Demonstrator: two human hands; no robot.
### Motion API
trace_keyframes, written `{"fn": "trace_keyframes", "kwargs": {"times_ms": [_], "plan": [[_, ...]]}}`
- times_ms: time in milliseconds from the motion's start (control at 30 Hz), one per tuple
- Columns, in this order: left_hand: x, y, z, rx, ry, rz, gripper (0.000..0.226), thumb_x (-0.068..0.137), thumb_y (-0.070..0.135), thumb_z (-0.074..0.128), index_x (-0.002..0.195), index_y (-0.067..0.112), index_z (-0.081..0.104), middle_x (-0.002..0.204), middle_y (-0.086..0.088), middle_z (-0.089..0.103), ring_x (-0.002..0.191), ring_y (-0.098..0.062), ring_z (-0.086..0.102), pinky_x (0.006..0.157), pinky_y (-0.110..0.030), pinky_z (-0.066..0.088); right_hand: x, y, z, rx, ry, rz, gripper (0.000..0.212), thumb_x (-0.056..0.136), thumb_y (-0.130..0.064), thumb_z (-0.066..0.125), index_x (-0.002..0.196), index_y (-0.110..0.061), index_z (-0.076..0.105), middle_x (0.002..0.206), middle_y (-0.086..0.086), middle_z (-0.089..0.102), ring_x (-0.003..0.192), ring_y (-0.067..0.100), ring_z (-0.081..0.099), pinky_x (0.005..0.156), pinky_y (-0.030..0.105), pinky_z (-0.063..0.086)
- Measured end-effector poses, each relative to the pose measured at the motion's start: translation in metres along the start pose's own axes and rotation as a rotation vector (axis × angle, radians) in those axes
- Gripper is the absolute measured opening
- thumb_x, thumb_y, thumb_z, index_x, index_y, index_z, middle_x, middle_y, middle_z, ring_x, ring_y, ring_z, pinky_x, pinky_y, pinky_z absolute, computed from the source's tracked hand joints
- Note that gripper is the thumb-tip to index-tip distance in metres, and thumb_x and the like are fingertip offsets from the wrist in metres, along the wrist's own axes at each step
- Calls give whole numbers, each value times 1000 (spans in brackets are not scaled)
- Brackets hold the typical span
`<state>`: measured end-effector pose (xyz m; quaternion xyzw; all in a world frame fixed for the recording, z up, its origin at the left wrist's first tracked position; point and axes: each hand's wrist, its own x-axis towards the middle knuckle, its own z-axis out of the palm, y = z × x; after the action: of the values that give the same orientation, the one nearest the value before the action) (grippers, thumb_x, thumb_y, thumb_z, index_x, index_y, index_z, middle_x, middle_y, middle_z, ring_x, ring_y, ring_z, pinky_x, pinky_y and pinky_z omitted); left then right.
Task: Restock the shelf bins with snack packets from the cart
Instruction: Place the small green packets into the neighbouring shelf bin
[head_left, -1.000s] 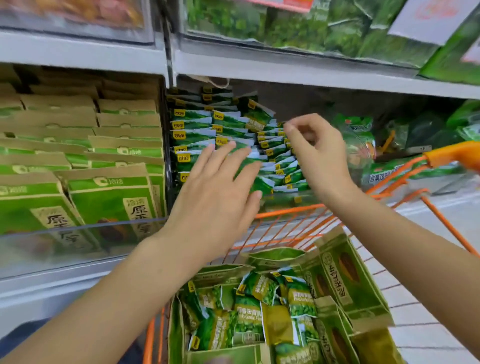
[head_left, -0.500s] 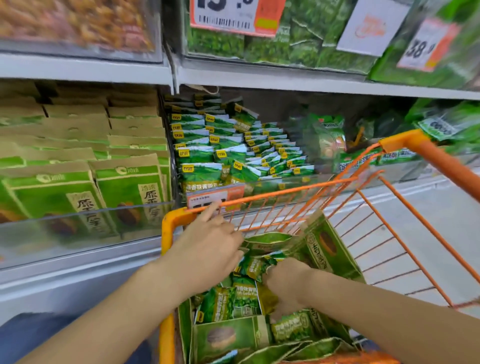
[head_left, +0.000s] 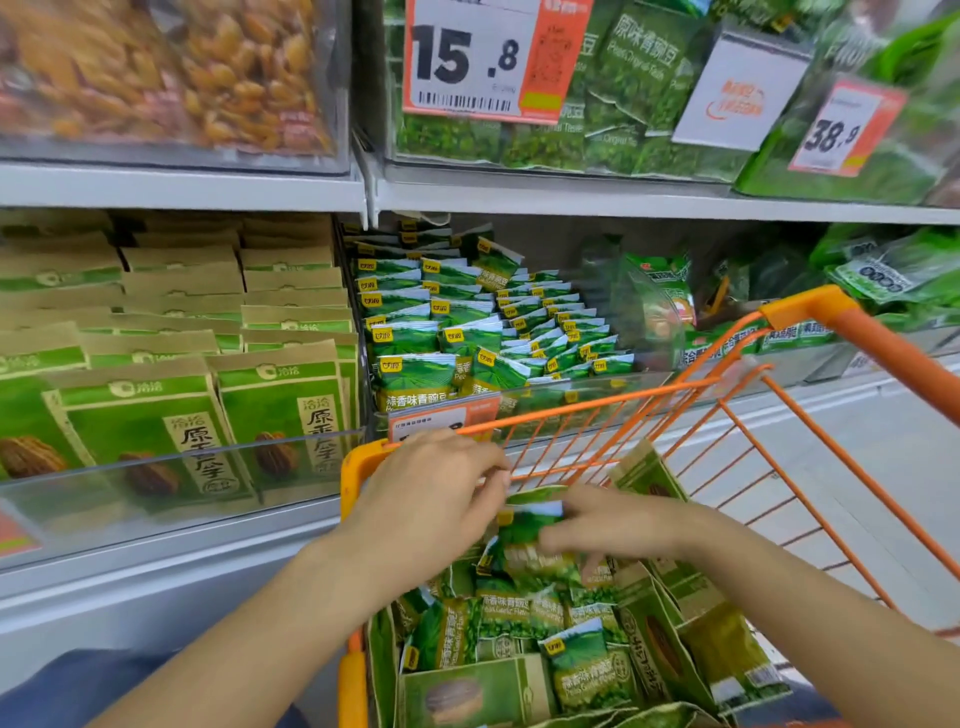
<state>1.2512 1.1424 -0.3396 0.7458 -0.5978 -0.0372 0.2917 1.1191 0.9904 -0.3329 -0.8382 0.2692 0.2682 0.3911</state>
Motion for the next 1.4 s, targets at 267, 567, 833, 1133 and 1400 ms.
{"fn": "trace_keyframes", "kwargs": {"times_ms": [267,567,833,1133,1400], "plan": [[10,1,1,-462,-1,-239,10,84,37,70,88,42,63,57,5,54,50,-4,43,53,-24,32,-12,-15,1,813,-101,-299,41,81,-20,67,120,-14,56,103,-5,67,84,28,69,71,29,58],[17,2,-17,-913,-66,-386,29,82,9,72,111,12,67,104,-5,70,74,-8,67,68,-15,52,-13,-22,-5,693,392,-376,28,75,-37,74,99,-22,72,96,13,67,85,21,61,68,23,48],[15,6,-14,-950,41,-369,29,70,25,75,99,21,69,97,3,73,80,-3,68,63,-11,48,-26,-30,-11,580,392,-508,24,83,-22,65,64,-35,72,54,-16,48,49,0,39,47,11,32],[27,12,0,-447,210,-177,7,89,28,67,91,34,69,83,18,67,79,2,56,69,-16,40,-27,-28,-38,14,567,-382,19,72,-28,81,78,-33,64,80,-5,66,72,2,57,66,15,44],[50,-28,1,391,227,15,47,93,36,41,133,18,57,142,-8,52,135,-33,42,114,-50,23,3,-28,-128,335,900,-246,26,81,-24,74,101,-16,59,82,-6,57,71,8,55,55,15,46]]}}
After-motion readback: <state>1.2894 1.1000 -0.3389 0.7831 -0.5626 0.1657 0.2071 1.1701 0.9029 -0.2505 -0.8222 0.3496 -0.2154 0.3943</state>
